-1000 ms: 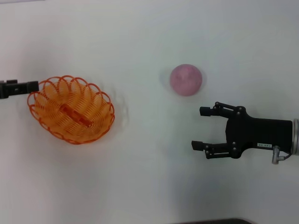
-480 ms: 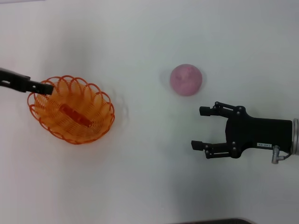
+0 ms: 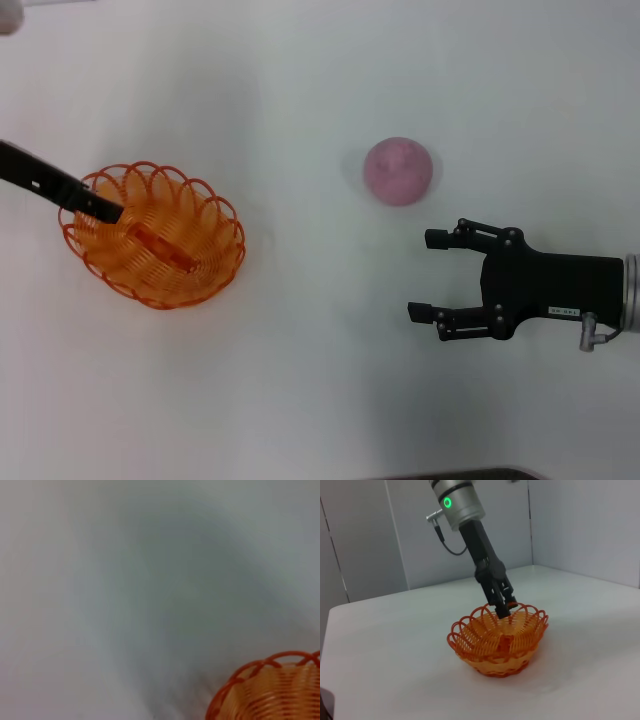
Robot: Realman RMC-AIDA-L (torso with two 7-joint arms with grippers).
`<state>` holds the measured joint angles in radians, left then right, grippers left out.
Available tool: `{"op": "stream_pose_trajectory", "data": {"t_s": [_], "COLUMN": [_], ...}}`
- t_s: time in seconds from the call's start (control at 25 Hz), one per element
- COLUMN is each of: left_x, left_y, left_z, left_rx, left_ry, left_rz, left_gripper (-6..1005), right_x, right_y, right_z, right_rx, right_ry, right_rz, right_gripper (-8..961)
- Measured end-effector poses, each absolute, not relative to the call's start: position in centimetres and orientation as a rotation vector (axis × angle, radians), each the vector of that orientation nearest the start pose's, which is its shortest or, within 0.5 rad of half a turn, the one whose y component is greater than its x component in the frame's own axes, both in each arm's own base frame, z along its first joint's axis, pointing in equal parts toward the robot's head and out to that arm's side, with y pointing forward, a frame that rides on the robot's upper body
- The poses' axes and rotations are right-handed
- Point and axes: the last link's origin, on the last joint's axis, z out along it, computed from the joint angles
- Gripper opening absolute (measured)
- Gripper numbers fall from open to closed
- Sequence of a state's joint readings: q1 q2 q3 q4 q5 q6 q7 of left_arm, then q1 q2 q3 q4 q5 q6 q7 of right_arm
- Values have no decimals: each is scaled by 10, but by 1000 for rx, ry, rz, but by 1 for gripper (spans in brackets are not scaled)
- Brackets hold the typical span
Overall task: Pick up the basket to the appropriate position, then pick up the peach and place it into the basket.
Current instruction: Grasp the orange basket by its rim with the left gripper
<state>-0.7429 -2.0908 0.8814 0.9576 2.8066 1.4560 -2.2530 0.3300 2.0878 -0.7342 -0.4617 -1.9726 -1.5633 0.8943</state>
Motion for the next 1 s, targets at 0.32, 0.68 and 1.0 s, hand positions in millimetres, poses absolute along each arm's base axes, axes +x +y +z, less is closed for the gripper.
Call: {"op": "stream_pose_trajectory", "data": {"t_s": [0.32, 0.68, 1.0], "left_x": [-253, -253, -253], "left_y": [386, 386, 386], "left_z": [9, 7, 9], "left_rx": [-2491, -2476, -2466], "left_ry": [-1063, -1080, -1095], "left_rz": [513, 500, 500], "left_gripper": [761, 756, 526], "right_x": [317, 317, 317], "right_y": [246, 247, 247], "right_z": [-42, -43, -43], "right_rx": [-2748, -2746, -2746], "right_ry": [411, 412, 415], "right_rz": [682, 674, 674], "right_gripper": [958, 958, 958]}}
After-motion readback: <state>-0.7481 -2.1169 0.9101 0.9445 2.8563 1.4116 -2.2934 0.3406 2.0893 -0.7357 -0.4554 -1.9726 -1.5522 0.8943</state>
